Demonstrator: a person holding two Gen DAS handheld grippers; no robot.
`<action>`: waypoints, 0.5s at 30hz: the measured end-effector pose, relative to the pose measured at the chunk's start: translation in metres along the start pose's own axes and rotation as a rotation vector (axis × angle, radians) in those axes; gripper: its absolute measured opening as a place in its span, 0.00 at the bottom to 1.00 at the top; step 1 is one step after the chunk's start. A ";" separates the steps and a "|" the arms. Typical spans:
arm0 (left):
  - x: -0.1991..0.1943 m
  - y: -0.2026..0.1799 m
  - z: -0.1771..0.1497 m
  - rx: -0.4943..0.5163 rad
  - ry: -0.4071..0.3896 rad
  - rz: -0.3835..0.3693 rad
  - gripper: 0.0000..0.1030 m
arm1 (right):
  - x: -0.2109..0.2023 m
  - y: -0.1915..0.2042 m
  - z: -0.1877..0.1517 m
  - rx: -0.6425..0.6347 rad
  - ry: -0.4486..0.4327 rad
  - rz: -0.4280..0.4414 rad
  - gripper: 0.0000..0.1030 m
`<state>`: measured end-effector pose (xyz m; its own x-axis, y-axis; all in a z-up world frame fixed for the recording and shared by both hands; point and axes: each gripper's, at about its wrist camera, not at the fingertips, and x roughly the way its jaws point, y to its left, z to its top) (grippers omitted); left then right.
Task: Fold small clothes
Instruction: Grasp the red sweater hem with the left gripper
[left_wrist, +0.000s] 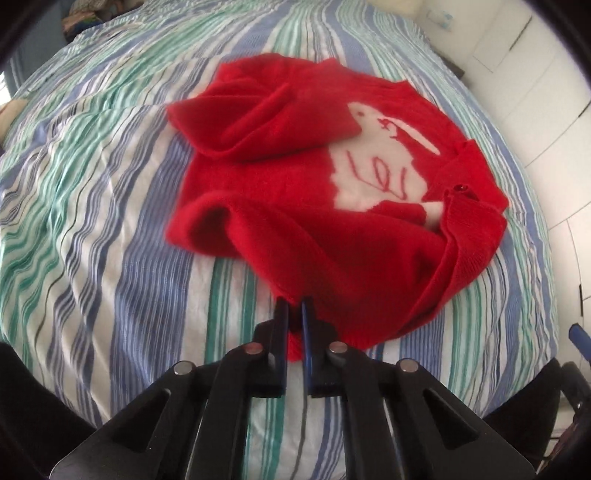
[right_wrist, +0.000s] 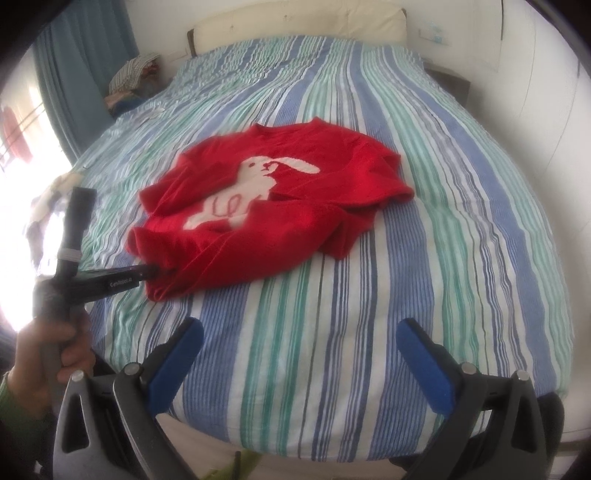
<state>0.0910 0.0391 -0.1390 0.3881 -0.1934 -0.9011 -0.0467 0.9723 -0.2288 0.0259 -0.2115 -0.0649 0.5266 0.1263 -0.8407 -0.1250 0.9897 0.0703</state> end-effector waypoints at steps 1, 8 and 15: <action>-0.007 0.006 -0.006 -0.001 0.002 -0.016 0.04 | 0.001 -0.001 0.000 -0.004 0.002 -0.005 1.00; -0.035 0.032 -0.029 -0.004 0.001 0.007 0.06 | 0.032 0.015 0.029 -0.063 0.005 0.041 1.00; -0.039 0.035 -0.027 -0.049 -0.018 -0.004 0.52 | 0.119 0.062 0.092 -0.099 0.022 0.051 0.92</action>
<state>0.0491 0.0775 -0.1221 0.4045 -0.1944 -0.8936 -0.0897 0.9640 -0.2504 0.1579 -0.1290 -0.1114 0.4992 0.1732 -0.8490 -0.2335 0.9705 0.0607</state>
